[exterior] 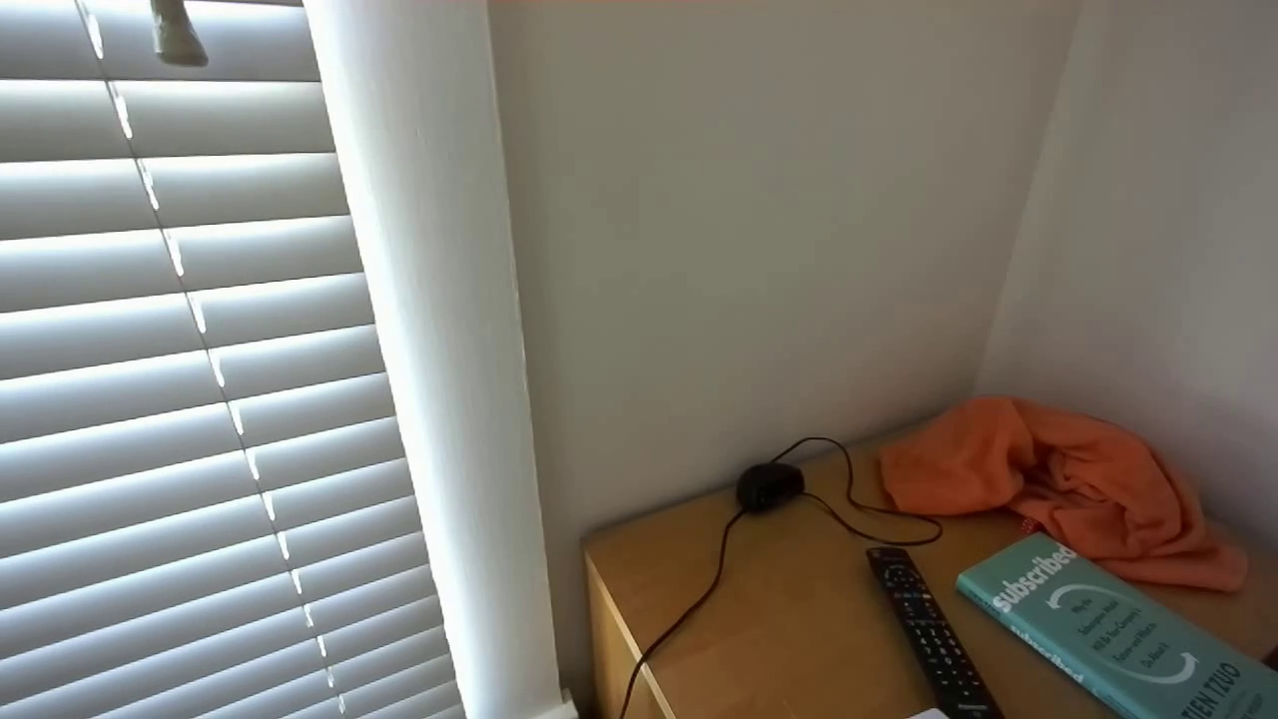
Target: Flip the book upside down
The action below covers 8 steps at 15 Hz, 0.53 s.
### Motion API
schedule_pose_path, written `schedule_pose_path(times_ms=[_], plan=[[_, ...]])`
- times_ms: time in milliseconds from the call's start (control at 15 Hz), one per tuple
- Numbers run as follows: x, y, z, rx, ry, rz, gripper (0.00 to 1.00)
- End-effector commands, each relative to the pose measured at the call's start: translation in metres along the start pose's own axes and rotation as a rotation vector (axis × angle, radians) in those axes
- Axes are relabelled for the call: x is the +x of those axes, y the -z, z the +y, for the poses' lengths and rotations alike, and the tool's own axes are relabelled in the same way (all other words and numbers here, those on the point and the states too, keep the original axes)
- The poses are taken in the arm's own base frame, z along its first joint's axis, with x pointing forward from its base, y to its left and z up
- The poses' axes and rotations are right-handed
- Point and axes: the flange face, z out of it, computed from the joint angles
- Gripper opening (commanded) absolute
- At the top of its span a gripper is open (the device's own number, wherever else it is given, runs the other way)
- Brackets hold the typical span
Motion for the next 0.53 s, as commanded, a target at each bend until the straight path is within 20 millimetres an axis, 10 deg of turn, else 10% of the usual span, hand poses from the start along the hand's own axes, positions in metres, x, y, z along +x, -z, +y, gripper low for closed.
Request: schedule_pose_path(times_ms=[0,467], plan=[[-0.007,-0.044,0.038,0.03,-0.106,-0.108,1.0],[-0.023,-0.113,0.093,0.204,-0.185,-0.247,1.0]])
